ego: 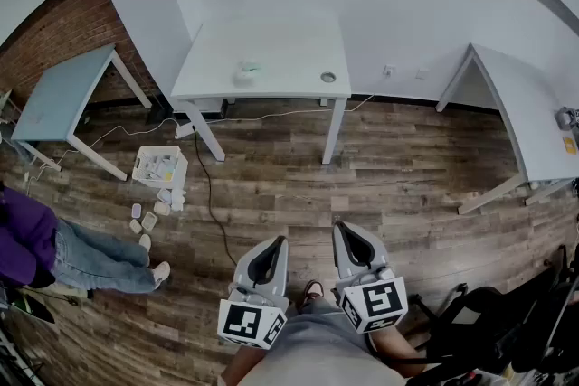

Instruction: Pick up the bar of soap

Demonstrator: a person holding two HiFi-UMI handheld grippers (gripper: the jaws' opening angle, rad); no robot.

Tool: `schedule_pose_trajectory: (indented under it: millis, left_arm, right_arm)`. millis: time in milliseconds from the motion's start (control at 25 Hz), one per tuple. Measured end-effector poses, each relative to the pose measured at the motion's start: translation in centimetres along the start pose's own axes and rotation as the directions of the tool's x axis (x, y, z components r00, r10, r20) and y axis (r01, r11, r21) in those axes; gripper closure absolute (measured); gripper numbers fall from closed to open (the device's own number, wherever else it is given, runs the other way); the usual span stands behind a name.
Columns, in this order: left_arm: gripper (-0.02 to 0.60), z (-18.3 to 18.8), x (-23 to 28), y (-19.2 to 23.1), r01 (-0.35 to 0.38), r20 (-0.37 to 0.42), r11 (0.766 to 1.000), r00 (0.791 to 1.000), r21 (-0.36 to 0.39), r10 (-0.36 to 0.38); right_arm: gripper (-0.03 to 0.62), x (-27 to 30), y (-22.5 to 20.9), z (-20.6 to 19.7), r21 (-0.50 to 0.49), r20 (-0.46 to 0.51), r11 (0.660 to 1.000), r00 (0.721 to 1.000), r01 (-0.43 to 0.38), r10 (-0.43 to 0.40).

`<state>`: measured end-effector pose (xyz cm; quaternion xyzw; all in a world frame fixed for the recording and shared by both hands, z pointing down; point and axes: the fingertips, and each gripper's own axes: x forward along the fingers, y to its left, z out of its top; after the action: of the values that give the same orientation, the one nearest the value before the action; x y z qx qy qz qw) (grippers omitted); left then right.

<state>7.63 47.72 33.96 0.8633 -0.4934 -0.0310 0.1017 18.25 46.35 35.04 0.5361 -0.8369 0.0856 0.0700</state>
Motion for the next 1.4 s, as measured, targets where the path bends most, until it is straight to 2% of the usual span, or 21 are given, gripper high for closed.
schedule_pose_trajectory:
  millis: [240,480,960,1400]
  left_arm:
    - [0.578,1.3,-0.8,0.4,0.001,0.010,1.000,1.000,0.023,-0.001]
    - [0.578,1.2,-1.3,0.6,-0.012,0.015,1.000,1.000,0.012,0.012]
    - [0.578,1.2,0.4,-0.5,-0.045,0.011,0.999,0.999,0.026,0.045]
    - [0.578,1.8,3.0,0.3,-0.057,0.009,0.997,0.998,0.050,0.057]
  right_arm:
    - [0.594,-0.2,1.3,0.2,0.012,0.005,1.000,1.000,-0.009,0.008]
    - [0.594,-0.4,2.0,0.1,0.006,0.011,1.000,1.000,-0.027,0.027]
    - [0.592,-0.2,0.8,0.2,0.018,0.017,0.992,0.992,-0.122,0.122]
    - [0.592,2.2,-0.6,0.8,-0.002,0.025,0.991,0.990,-0.137,0.137]
